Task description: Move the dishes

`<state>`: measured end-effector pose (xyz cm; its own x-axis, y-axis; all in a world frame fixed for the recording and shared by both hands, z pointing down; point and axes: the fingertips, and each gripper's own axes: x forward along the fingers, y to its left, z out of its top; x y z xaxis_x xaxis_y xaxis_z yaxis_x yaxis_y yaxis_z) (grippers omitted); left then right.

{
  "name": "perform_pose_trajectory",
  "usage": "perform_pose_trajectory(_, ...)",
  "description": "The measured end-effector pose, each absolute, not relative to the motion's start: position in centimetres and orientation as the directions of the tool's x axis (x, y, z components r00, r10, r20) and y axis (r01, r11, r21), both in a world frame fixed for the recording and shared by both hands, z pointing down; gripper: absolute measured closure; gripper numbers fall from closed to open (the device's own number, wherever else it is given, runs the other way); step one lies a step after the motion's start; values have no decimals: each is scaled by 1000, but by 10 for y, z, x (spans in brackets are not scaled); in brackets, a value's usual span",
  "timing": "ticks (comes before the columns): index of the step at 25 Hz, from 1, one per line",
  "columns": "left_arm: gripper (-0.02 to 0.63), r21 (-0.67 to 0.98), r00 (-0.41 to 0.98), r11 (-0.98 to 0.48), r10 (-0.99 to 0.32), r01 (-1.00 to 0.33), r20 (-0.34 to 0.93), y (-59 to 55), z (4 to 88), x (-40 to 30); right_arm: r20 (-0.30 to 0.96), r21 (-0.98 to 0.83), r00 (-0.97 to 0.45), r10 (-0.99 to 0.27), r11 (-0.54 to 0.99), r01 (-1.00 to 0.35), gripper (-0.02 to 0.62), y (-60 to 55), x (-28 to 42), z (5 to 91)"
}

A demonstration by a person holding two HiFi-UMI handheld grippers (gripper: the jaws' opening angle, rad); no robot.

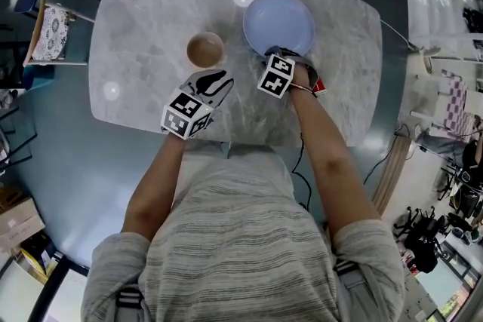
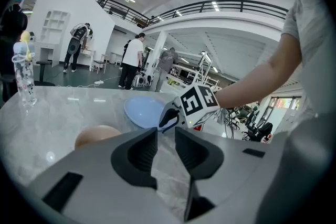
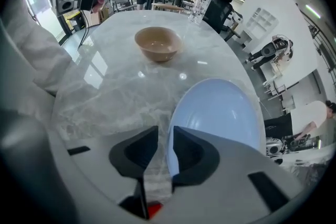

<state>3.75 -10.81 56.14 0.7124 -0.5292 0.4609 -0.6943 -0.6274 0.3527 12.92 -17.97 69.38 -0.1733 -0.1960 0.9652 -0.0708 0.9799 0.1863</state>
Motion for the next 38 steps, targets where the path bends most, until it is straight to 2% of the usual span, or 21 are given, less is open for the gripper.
perform_pose_trajectory(7, 505, 356, 704, -616, -528, -702, 475, -104, 565, 25, 968, 193, -148, -203, 978, -80, 517, -180, 130, 701)
perform_pose_trajectory(10, 505, 358, 706, -618, -524, -700, 476, -105, 566, 21, 969, 192, -145, -201, 979, -73, 555, -178, 128, 700)
perform_pose_trajectory(26, 505, 375, 762, -679, -452, -631, 465, -95, 559, 36, 974, 59, -213, -74, 995, -79, 565, -64, 105, 697)
perform_pose_trajectory(34, 505, 374, 789, -718, -404, -587, 463, -88, 557, 57, 971, 36, -235, -51, 997, -66, 565, -25, 102, 697)
perform_pose_trajectory(38, 505, 370, 793, -726, -397, -580, 463, -89, 554, 63, 959, 27, -278, -55, 994, -103, 563, -24, 100, 694)
